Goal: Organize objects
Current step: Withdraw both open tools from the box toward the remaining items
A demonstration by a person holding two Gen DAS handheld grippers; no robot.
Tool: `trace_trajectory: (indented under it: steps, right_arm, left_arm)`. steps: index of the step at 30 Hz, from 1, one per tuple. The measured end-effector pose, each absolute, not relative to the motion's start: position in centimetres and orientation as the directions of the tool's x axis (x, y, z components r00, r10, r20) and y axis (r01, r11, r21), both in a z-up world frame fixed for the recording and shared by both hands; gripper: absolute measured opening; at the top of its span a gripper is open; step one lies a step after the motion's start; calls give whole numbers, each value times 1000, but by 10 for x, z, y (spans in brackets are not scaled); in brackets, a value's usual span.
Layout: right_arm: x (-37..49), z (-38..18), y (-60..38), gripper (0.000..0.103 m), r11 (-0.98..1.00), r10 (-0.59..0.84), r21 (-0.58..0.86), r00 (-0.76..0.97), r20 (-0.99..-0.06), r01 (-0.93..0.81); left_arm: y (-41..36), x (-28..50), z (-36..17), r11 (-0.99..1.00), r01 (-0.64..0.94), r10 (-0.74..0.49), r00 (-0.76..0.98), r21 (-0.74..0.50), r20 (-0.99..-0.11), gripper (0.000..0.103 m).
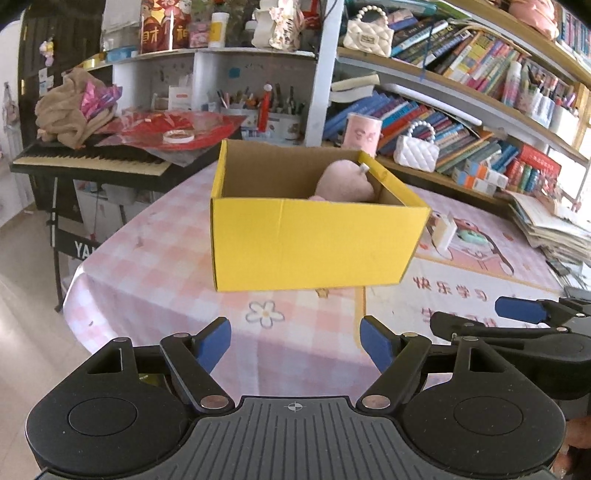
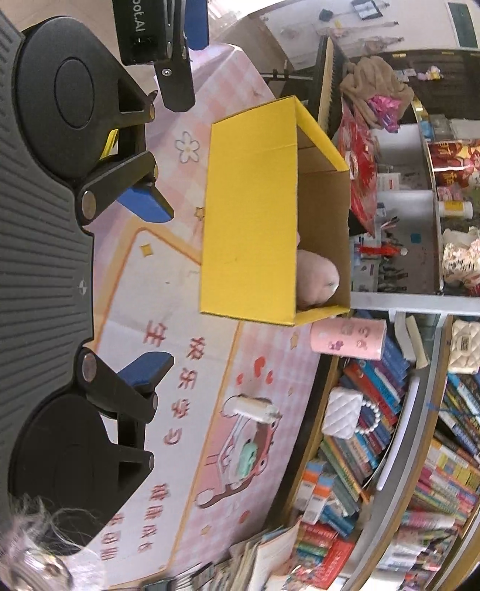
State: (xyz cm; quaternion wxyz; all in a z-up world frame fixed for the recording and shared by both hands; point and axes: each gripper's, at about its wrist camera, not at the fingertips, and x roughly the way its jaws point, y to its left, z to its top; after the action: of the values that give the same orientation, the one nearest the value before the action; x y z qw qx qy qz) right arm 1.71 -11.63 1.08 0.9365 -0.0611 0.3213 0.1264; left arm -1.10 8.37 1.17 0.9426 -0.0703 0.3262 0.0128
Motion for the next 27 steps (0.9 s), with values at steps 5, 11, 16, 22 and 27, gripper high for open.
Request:
trace_trajectory:
  steps: [5,11,16,22,27]
  right_arm:
    - [0,9,-125,80,973,164,-29,769,-618,-231]
    - [-18,6,-142,81,985,108,-37,775,-623,-167]
    - [-30,5,-164,82,996,41,-38,777,-628,-83]
    - [-40,6,-192,83,999,-35,-43,781,-623,11]
    - [-44,3,-215,83,996,-90,-46,770,-632,79]
  left_arm:
    - [75,-20,9,993,-26,-53,780,-117,-623,84]
    - [59,-22,5,991,45,-117,766,-129,-632,84]
    - [40,-20,4,983,119,-179,754,-136,-632,84]
    - [11,-12,3,968,211,-250,735,-137,-630,84]
    - [-12,-3,2,952,271,-296,713,-140,-636,84]
